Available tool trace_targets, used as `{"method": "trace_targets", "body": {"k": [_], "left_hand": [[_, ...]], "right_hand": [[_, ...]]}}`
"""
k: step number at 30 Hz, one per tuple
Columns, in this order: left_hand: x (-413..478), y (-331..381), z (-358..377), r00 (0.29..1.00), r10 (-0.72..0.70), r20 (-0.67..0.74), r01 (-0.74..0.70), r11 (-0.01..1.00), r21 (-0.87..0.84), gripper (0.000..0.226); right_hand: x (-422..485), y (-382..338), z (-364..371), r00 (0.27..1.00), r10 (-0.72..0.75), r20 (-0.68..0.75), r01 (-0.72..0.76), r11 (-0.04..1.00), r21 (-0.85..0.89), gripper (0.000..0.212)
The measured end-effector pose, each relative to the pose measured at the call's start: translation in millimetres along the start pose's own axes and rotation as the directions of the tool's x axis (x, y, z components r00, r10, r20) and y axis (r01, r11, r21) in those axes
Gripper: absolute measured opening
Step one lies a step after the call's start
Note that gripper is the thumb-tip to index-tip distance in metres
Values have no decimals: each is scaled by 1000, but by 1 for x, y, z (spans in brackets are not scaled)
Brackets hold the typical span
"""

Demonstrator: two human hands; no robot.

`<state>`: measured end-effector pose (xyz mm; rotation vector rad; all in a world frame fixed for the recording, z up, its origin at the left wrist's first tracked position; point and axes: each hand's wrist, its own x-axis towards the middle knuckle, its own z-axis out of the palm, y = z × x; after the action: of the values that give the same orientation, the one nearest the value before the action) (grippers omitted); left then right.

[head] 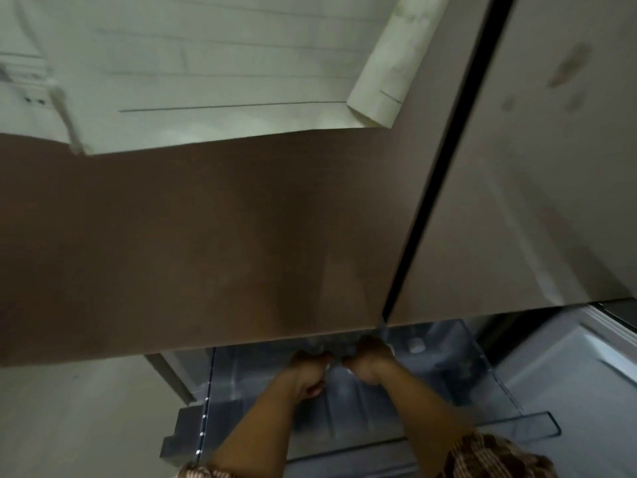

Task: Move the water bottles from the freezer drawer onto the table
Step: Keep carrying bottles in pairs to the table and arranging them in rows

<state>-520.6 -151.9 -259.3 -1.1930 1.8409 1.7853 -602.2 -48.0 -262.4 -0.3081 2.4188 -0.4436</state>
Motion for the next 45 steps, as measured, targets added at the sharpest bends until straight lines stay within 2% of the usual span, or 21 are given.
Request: {"method": "trace_targets", "body": {"k": [3,7,10,12,16,21,24,28,32,34,36,40,45], "left_hand": [[-13,3,-6,998,13,67,-14,1000,3,31],[-32,6,-24,997,81,18,-79,992,-99,34],[-49,11,-41,988,145,-56,-150,984,-97,37],[-62,16,-52,983,173,-68,-181,973,-145,32],[-87,5,-68,975,195,-107,-208,970,-129,36],[-131,-20,-84,953,241,-181,-248,969,-17,38],[-162,-29,-86,935,284,-212,-296,955,-27,39],[-210,-40,-80,886,361,-290,-383,924,-20,39],[-268,-62,-80,818,412,-401,-446,895,8,39],[-298,-78,-84,773,445,-452,-473,879,56,41],[-331,-93,-91,712,471,-520,-468,871,149,42],[-401,-123,-114,539,541,-646,-433,835,338,47],[-480,-184,-147,405,578,-708,-333,815,475,47]], "right_hand": [[-14,-3,-4,999,16,37,-21,990,140,31],[-36,-9,-12,1000,-2,-27,11,937,350,22],[-57,-14,-22,997,69,-22,-43,812,582,15],[-73,-17,-31,994,106,-16,-68,740,669,16],[-104,-10,-43,981,185,-60,-87,695,714,18],[-144,4,-44,971,201,-131,-40,673,739,21],[-169,6,-42,964,181,-198,24,676,736,25],[-214,8,-46,915,60,-400,180,825,536,33],[-274,10,-53,906,-72,-418,296,813,501,28],[-306,9,-53,883,-150,-445,344,851,397,33],[-338,2,-52,831,-256,-494,413,879,238,37],[-398,-31,-43,721,-470,-509,570,820,51,37],[-465,-83,9,591,-751,-295,740,650,-173,38]]}}
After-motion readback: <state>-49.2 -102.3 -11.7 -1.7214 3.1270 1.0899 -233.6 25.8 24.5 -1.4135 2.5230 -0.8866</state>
